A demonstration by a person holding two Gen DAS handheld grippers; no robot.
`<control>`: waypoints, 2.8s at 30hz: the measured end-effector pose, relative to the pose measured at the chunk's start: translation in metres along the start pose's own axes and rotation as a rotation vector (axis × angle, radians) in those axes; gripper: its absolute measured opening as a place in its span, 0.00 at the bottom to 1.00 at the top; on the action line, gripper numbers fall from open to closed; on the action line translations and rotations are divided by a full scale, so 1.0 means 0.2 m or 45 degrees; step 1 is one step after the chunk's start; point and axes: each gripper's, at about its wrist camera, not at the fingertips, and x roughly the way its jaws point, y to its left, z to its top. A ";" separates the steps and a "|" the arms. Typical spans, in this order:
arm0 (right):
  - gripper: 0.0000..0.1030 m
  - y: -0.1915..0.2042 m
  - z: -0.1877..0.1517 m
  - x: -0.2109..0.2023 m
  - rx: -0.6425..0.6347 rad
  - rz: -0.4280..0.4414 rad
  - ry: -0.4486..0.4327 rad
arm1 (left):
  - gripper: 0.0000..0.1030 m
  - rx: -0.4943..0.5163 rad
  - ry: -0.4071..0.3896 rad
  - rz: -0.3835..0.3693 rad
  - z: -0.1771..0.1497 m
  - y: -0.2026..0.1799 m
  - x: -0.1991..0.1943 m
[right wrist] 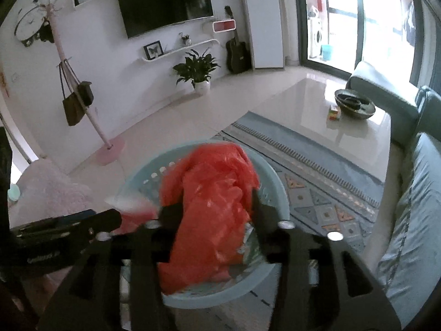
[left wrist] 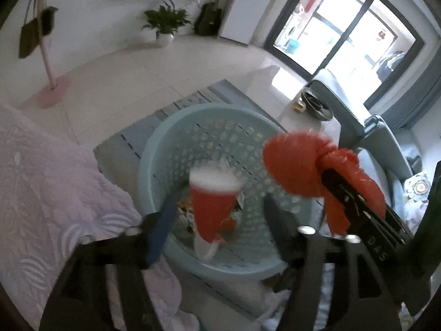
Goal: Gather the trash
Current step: 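Carry the cup and red bag to the blue basket and open both tools, then move both tools back over the table toward the teal packet and milk bottle, then grasp the pink milk bottle with the left tool while the right tool grasps the teal packet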
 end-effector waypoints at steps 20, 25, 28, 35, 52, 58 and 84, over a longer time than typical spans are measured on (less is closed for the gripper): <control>0.61 0.29 0.02 -0.38 -0.046 0.205 -0.166 | 0.69 -0.154 -0.342 -0.050 -0.11 0.24 -0.65; 0.64 0.55 0.00 -0.55 -0.132 0.345 -0.222 | 0.69 -0.203 -0.457 0.007 -0.20 0.40 -0.93; 0.64 0.78 -0.05 -0.61 -0.210 0.454 -0.204 | 0.70 -0.238 -0.509 0.046 -0.25 0.53 -1.10; 0.64 1.35 -0.23 -0.56 -0.424 0.646 0.028 | 0.73 -0.363 -0.630 0.195 -0.41 0.90 -1.42; 0.72 2.06 -0.60 -0.34 -0.715 0.590 0.205 | 0.83 -0.557 -0.639 0.244 -0.42 1.78 -1.49; 0.72 2.13 -0.64 -0.23 -0.767 0.467 0.260 | 0.83 -0.580 -0.607 0.312 -0.33 1.95 -1.40; 0.35 1.73 -0.48 -0.22 -0.588 0.528 0.205 | 0.58 -0.166 -0.384 0.068 -0.55 1.44 -1.31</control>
